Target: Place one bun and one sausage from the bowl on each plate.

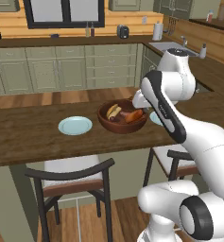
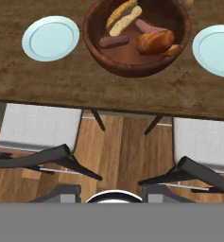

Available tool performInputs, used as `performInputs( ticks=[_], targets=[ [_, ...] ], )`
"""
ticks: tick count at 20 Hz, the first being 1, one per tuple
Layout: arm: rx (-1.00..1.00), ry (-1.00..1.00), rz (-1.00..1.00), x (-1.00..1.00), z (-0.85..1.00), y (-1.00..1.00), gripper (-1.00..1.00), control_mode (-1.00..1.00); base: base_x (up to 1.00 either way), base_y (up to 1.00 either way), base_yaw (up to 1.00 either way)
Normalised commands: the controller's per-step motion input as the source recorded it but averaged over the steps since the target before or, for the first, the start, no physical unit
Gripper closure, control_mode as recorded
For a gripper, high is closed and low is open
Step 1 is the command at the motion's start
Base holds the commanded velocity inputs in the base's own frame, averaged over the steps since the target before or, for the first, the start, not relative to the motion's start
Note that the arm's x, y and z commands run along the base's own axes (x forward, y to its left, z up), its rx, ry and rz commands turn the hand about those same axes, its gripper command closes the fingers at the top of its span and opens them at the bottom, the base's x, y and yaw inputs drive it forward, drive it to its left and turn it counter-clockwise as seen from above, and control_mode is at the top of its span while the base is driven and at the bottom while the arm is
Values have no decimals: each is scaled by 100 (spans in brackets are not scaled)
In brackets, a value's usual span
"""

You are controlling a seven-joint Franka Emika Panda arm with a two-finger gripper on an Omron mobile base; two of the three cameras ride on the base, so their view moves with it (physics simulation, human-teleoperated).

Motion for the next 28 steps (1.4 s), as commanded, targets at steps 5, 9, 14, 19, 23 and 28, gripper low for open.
performInputs(
  ticks=[5, 9, 14, 19, 23, 28],
  targets=[
    [0, 0, 0, 0, 0, 0, -100, 100, 8, 0, 0],
    [0, 0, 0, 0, 0, 0, -100, 100, 53, 0, 0],
    [0, 0, 0, 0, 0, 0, -100, 100, 66, 0, 0],
    [0, 0, 0, 0, 0, 0, -100, 100, 92, 0, -1],
    [0, 0, -1, 94, 0, 0, -100, -100, 0, 0, 0],
    [0, 0, -2, 95, -6, 0, -100, -100, 0, 0, 0]
  ],
)
